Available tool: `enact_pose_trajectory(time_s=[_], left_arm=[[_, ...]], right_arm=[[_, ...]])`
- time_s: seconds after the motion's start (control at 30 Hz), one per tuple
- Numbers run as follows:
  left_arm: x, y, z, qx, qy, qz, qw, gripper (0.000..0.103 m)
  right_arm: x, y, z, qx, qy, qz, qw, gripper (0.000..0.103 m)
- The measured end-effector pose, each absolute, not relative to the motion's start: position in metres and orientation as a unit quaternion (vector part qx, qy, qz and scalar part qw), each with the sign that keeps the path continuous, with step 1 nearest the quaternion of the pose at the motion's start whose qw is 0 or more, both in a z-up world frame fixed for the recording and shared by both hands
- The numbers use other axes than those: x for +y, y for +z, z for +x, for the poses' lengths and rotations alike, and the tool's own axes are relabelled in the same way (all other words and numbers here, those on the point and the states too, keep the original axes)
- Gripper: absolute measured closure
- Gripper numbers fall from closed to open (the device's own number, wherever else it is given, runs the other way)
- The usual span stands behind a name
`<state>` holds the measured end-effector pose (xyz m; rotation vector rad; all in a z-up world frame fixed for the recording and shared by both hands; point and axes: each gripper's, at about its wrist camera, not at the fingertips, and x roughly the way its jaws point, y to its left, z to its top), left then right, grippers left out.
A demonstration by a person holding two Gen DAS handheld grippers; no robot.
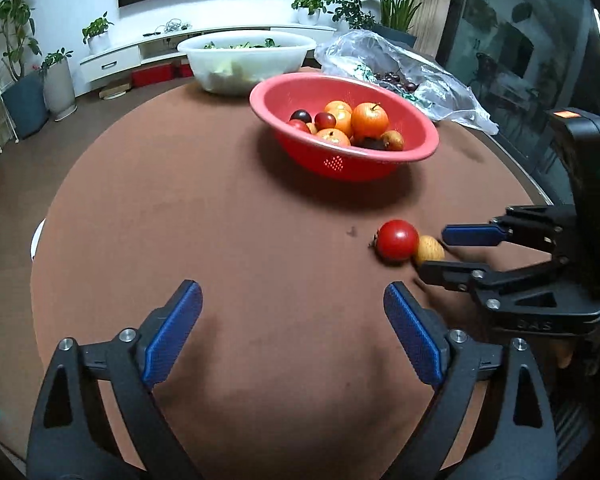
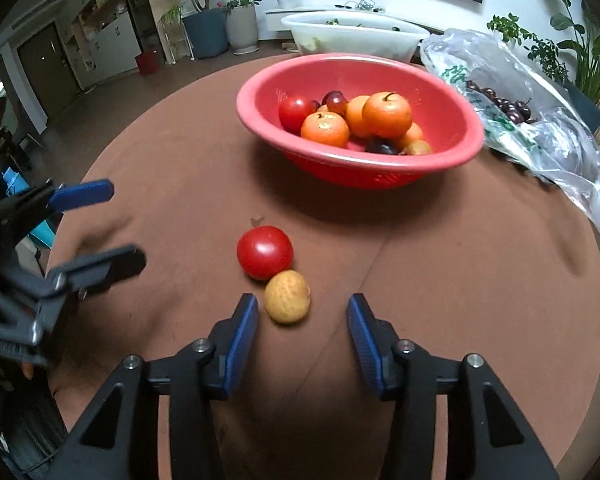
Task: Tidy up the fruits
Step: 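Grasp the last red tomato with the left tool while the right tool grasps a brown round fruit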
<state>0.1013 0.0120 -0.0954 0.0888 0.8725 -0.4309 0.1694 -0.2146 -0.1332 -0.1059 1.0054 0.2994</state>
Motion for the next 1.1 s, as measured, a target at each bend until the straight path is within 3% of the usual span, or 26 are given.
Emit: enact_pose_trajectory(time_s=[0.17, 0.3, 0.7, 0.8, 0.87, 1.1], left_arm=[[0.011, -0.091, 0.098, 0.414, -0.209, 0.045, 0.885, 0.011], [-0.002, -0.091, 0.105, 0.417, -0.216, 0.056, 0.881, 0.011], [-0.072, -0.109, 0.132, 0.436, -0.260, 0.125, 0.852, 0.012], [-0.087, -0.115, 0.137, 0.443, -0.267, 0.132, 0.846, 0.028], [-0.093, -0.119, 0.141, 0.449, -0.269, 0.134, 0.841, 0.045], [-0.102, -0.120, 0.140, 0.446, -0.282, 0.140, 0.838, 0.067]], right_arm=[[-0.204, -0.138, 0.165, 0.476, 0.136, -0.087, 0.865, 0.058], [-0.206, -0.134, 0.164, 0.476, 0.141, -0.085, 0.864, 0.076], [-0.259, -0.110, 0.143, 0.457, 0.110, 0.002, 0.883, 0.076], [-0.271, -0.109, 0.140, 0.455, 0.104, 0.016, 0.884, 0.076], [-0.273, -0.109, 0.138, 0.453, 0.104, 0.021, 0.885, 0.076], [-0.276, -0.107, 0.141, 0.446, 0.108, 0.033, 0.888, 0.076]])
